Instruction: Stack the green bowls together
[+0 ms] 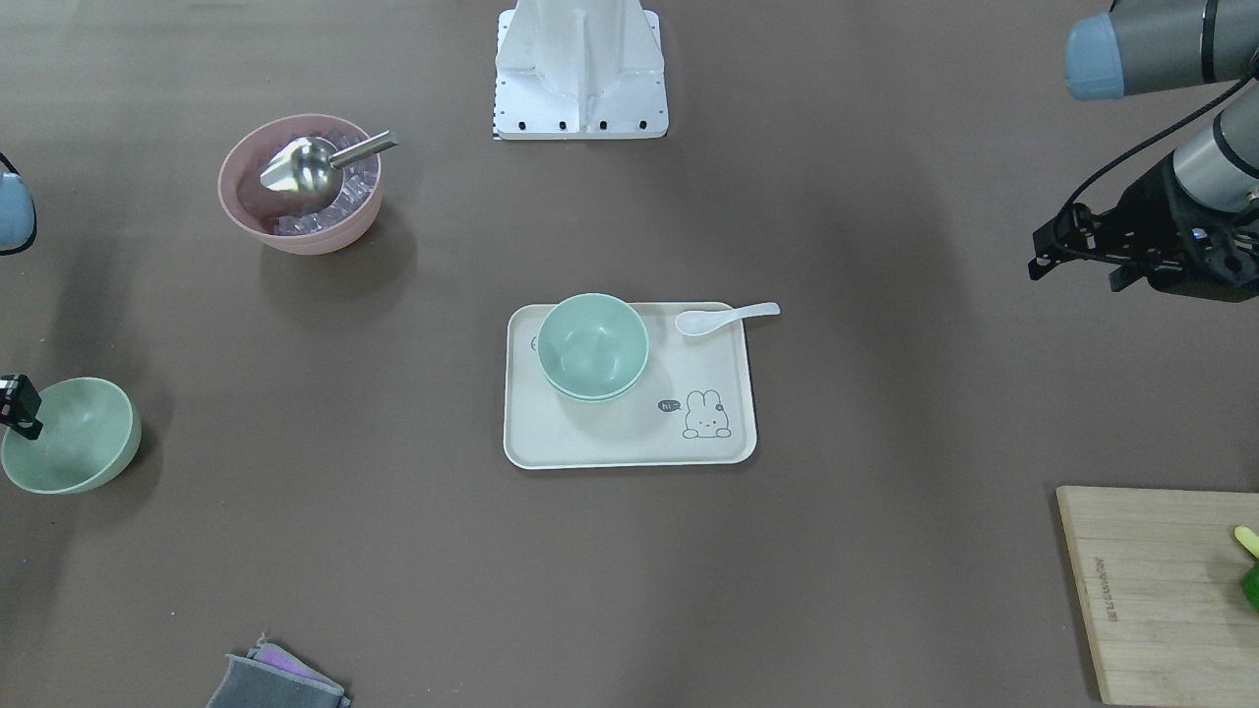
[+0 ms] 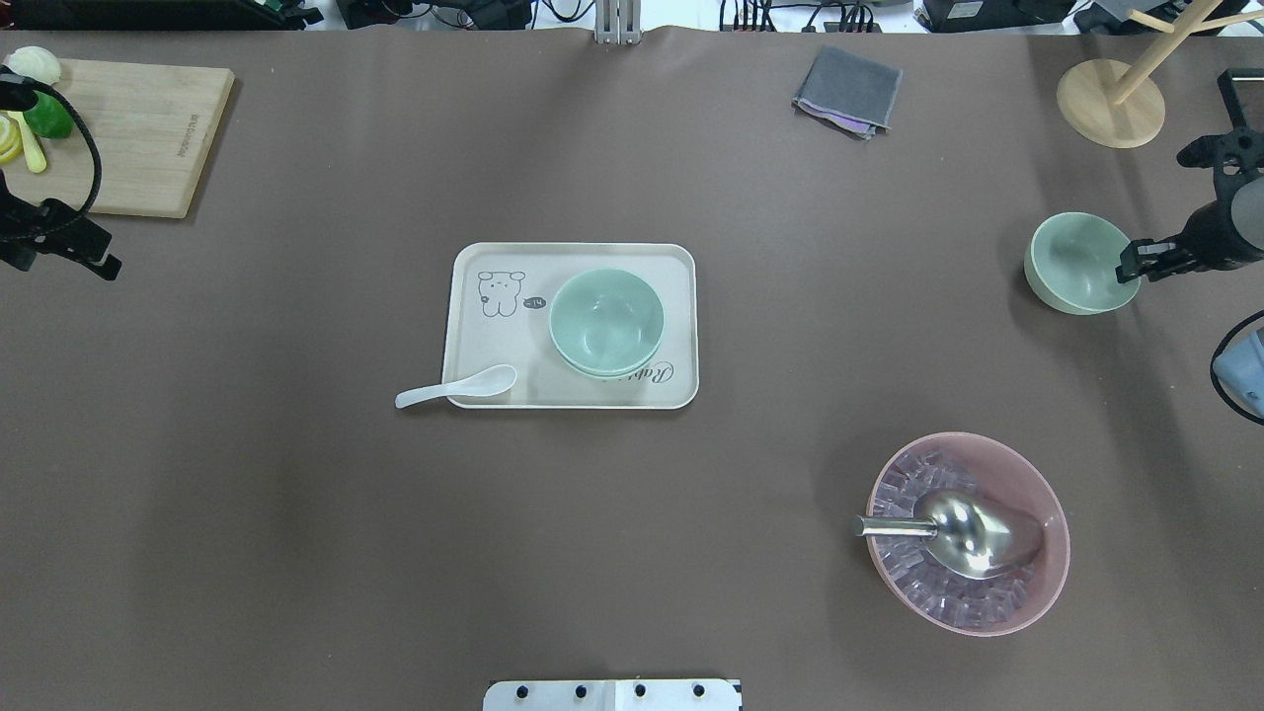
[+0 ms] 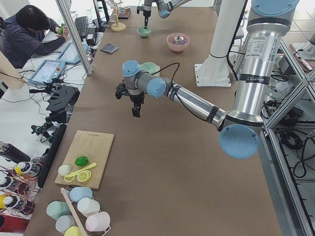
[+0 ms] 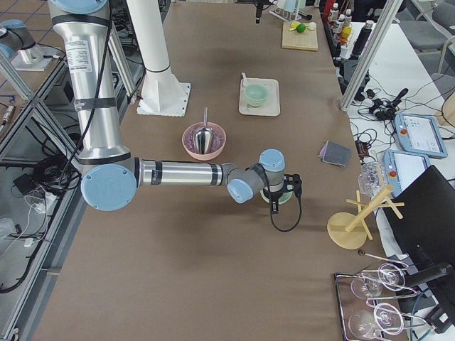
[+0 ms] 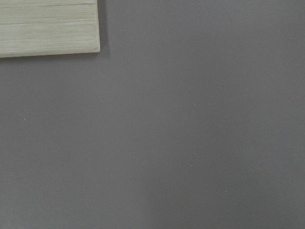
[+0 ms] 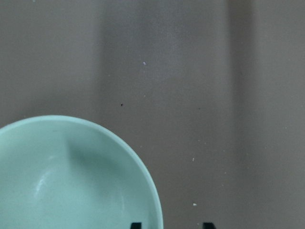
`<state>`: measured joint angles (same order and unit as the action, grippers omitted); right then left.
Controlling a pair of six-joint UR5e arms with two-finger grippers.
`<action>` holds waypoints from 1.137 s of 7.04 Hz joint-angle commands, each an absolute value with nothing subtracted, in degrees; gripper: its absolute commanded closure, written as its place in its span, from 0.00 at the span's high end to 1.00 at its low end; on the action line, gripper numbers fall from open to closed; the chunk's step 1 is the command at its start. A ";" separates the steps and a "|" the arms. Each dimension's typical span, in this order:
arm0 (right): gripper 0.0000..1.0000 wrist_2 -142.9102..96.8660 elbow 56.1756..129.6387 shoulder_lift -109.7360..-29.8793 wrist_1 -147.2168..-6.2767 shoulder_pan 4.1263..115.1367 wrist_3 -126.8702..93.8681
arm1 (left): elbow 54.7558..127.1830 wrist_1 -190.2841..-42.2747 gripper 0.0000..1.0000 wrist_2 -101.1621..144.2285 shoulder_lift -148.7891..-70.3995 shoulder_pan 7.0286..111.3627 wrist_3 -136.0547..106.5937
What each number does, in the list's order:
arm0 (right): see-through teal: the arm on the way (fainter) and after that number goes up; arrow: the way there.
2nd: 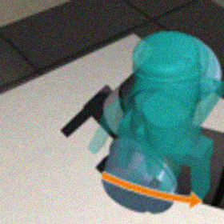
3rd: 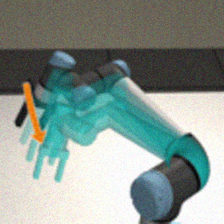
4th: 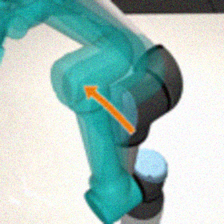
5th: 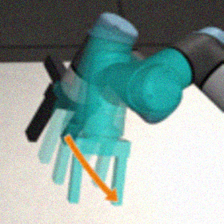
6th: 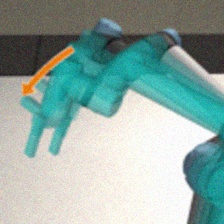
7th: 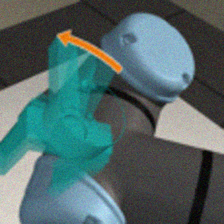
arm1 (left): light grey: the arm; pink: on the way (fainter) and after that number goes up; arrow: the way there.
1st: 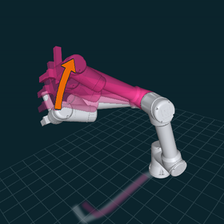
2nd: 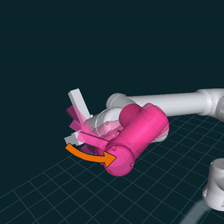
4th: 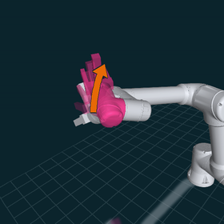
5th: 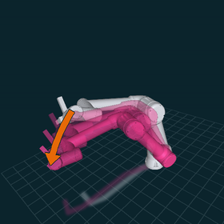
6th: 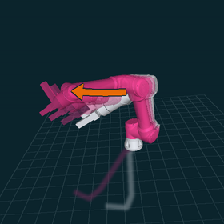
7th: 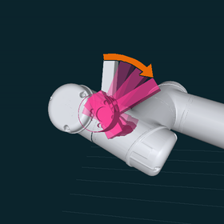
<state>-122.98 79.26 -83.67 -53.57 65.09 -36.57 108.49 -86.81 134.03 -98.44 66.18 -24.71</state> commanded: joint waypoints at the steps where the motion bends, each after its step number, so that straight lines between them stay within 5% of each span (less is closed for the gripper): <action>1: 0.00 -123.40 81.11 -83.76 -53.44 65.04 -36.74 | 108.54 -86.84 0.98 134.03 -98.44 66.18 -24.79; 8: 0.00 -128.15 93.67 -74.39 -56.68 59.88 -55.21 | 105.67 -86.92 0.99 134.12 -93.43 69.49 -17.81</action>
